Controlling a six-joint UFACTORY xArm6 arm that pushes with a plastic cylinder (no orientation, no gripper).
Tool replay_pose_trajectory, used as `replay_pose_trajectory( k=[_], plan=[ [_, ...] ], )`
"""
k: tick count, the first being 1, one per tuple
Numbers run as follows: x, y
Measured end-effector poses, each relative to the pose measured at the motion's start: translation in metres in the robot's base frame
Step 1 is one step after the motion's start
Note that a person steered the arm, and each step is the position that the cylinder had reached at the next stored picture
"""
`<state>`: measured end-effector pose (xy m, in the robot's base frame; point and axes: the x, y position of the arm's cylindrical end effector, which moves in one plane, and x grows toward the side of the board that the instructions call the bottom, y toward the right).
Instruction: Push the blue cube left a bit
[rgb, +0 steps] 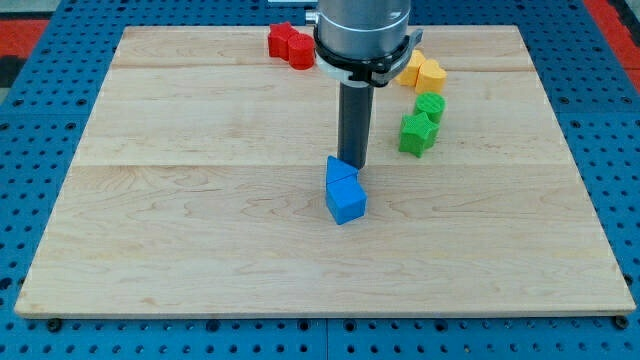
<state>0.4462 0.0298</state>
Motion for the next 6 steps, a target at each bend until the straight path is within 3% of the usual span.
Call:
replay_pose_trajectory(
  k=[1,2,3,5,6],
  plan=[
    [0.005,0.000],
    [0.012,0.050],
    [0.044,0.056],
    [0.054,-0.003],
    [0.056,-0.003]
  ],
)
